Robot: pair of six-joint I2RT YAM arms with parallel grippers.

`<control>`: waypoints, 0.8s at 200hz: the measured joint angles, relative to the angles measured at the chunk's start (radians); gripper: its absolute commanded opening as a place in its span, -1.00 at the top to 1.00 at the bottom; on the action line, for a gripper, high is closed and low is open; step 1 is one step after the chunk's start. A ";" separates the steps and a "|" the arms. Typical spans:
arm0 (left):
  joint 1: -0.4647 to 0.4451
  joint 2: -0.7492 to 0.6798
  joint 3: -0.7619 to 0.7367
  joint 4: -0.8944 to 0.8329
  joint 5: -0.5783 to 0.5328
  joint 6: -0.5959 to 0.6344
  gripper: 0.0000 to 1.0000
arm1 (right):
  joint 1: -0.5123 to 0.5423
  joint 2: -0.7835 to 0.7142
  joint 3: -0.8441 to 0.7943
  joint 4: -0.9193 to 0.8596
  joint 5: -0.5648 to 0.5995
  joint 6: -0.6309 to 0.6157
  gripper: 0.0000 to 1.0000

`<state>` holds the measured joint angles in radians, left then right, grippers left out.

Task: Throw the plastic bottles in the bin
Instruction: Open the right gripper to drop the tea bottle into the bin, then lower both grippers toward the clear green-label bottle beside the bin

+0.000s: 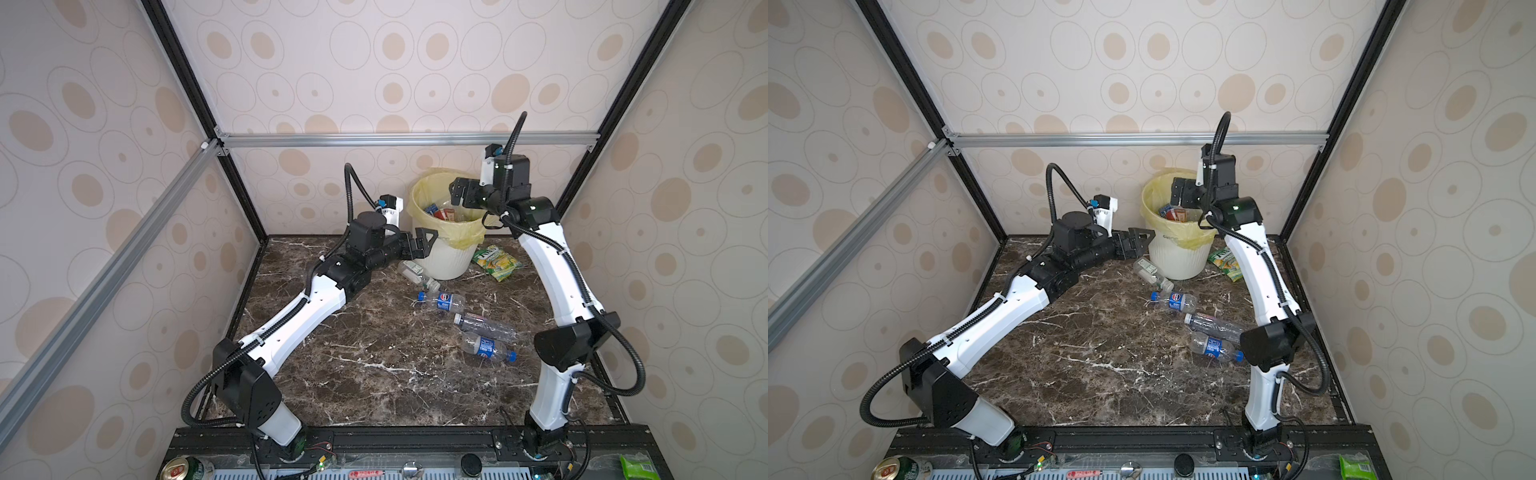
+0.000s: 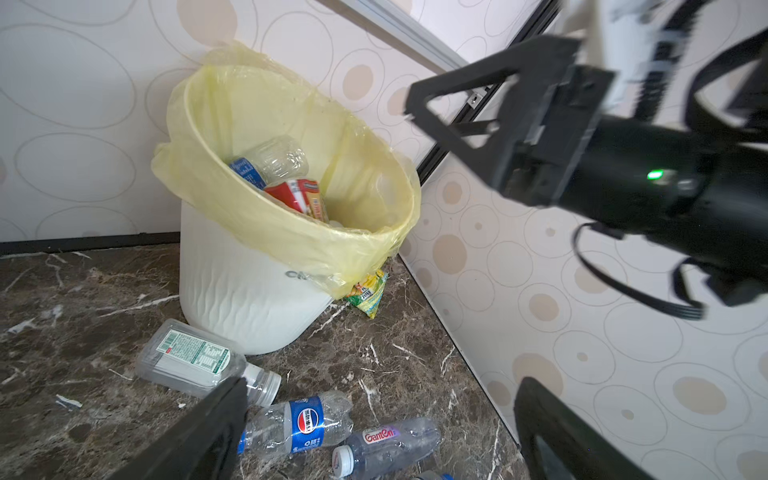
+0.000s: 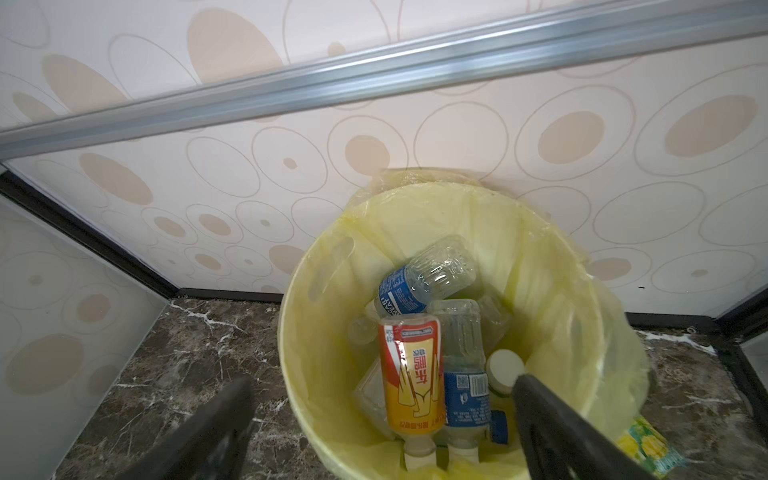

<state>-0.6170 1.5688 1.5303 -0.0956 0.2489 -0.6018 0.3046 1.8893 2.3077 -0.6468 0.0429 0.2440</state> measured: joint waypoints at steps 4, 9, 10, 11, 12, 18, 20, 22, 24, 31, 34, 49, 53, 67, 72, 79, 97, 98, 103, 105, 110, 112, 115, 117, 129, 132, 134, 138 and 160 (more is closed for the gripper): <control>0.000 0.000 -0.001 0.000 0.000 0.000 -0.98 | 0.000 -0.018 -0.009 0.012 0.002 -0.001 -0.99; 0.000 0.000 -0.002 0.000 -0.001 0.000 -0.98 | 0.000 -0.040 -0.018 0.020 0.005 -0.002 -0.99; 0.000 0.000 -0.002 0.000 -0.001 0.000 -0.98 | 0.000 -0.043 -0.019 0.021 0.005 -0.002 -0.99; 0.000 0.000 -0.002 0.000 -0.001 0.000 -0.98 | 0.000 -0.048 -0.021 0.023 0.006 -0.003 -0.99; 0.000 0.000 -0.002 0.000 -0.001 -0.001 -0.98 | 0.000 -0.051 -0.022 0.024 0.006 -0.003 -0.99; 0.000 0.000 -0.002 0.001 -0.001 -0.001 -0.98 | 0.000 -0.072 -0.029 0.032 0.009 -0.004 -0.99; 0.000 0.000 -0.002 0.002 -0.001 -0.001 -0.98 | 0.000 -0.080 -0.032 0.034 0.009 -0.004 -0.99; 0.000 0.000 -0.002 0.002 -0.001 -0.001 -0.98 | 0.000 -0.087 -0.034 0.039 0.011 -0.005 -0.99; 0.000 0.000 -0.002 0.002 -0.001 -0.002 -0.98 | 0.000 -0.091 -0.036 0.040 0.011 -0.005 -0.99; 0.000 0.000 -0.002 0.003 -0.002 -0.003 -0.98 | 0.000 -0.110 -0.045 0.051 0.013 -0.006 -0.99; 0.000 0.000 -0.002 0.003 -0.003 -0.003 -0.98 | 0.000 -0.118 -0.049 0.056 0.014 -0.006 -0.99; 0.000 -0.002 -0.008 0.003 -0.008 -0.004 -0.98 | 0.000 -0.140 -0.069 0.068 0.015 -0.008 -1.00; 0.000 -0.003 -0.010 0.003 -0.009 -0.004 -0.98 | 0.000 -0.142 -0.074 0.069 0.015 -0.008 -0.99; 0.000 -0.004 -0.017 0.003 -0.016 -0.006 -0.98 | 0.000 -0.148 -0.101 0.075 0.014 -0.009 -0.99; 0.002 -0.004 -0.020 0.003 -0.020 -0.007 -0.98 | 0.000 -0.149 -0.115 0.077 0.013 -0.009 -1.00; 0.004 -0.004 -0.024 0.002 -0.028 -0.010 -0.98 | 0.000 -0.151 -0.135 0.079 0.013 -0.009 -1.00; 0.012 -0.007 -0.047 0.004 -0.048 -0.021 -0.98 | 0.000 -0.167 -0.208 0.087 0.009 -0.007 -0.99; 0.013 -0.008 -0.048 0.004 -0.049 -0.021 -0.98 | 0.000 -0.168 -0.213 0.087 0.009 -0.007 -0.99; 0.017 -0.010 -0.057 0.005 -0.055 -0.028 -0.98 | 0.000 -0.176 -0.238 0.090 0.007 -0.006 -0.99; 0.018 -0.011 -0.061 0.005 -0.059 -0.031 -0.98 | 0.000 -0.180 -0.248 0.091 0.006 -0.006 -0.99; 0.024 -0.016 -0.074 0.005 -0.069 -0.039 -0.98 | 0.000 -0.192 -0.274 0.095 0.005 -0.005 -0.99; 0.026 -0.017 -0.079 0.005 -0.074 -0.043 -0.98 | 0.000 -0.196 -0.285 0.095 0.003 -0.005 -1.00; 0.030 -0.020 -0.086 0.005 -0.079 -0.048 -0.98 | 0.000 -0.204 -0.298 0.097 0.002 -0.005 -0.99; 0.032 -0.022 -0.092 0.006 -0.082 -0.052 -0.98 | 0.000 -0.209 -0.309 0.097 0.001 -0.004 -0.99; 0.055 -0.033 -0.127 0.011 -0.098 -0.080 -0.98 | 0.000 -0.247 -0.371 0.108 -0.006 -0.002 -1.00; 0.062 -0.035 -0.137 0.012 -0.099 -0.089 -0.98 | 0.001 -0.257 -0.385 0.110 -0.009 -0.002 -0.99; 0.067 -0.036 -0.142 0.013 -0.099 -0.094 -0.98 | 0.002 -0.264 -0.396 0.112 -0.011 -0.002 -0.99; 0.076 -0.038 -0.151 0.015 -0.098 -0.103 -0.98 | 0.002 -0.279 -0.416 0.116 -0.014 -0.002 -0.99; 0.142 -0.033 -0.207 0.041 -0.052 -0.166 -0.98 | 0.017 -0.361 -0.522 0.143 -0.022 -0.007 -1.00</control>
<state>-0.4747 1.5356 1.3235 -0.0544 0.1970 -0.7681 0.3218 1.5280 1.7855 -0.5037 0.0208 0.2371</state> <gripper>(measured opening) 0.991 0.997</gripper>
